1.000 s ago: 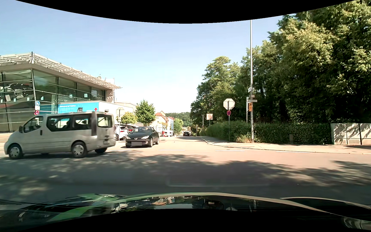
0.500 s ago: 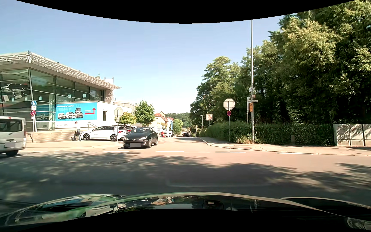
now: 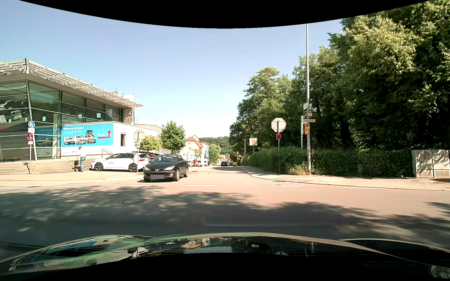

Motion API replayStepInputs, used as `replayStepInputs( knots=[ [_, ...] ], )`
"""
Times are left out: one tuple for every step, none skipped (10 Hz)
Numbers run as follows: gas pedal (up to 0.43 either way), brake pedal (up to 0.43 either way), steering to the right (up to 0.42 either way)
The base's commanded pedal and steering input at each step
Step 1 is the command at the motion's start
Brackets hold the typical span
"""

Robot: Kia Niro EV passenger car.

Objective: Follow the waypoints while adhering to traffic rules and regulations

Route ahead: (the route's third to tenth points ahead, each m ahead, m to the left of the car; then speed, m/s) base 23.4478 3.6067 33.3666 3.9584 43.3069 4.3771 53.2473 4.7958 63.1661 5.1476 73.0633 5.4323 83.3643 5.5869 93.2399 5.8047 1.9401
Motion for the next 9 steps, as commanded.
replayStepInputs(
  knots=[
    [0.331, 0.0, 0.001],
    [0.331, 0.0, -0.002],
    [0.331, 0.0, -0.014],
    [0.319, 0.0, -0.02],
    [0.299, 0.0, -0.026],
    [0.24, 0.0, -0.038],
    [0.228, 0.0, -0.046],
    [0.228, 0.0, -0.046],
    [0.228, 0.0, -0.043]
  ],
)
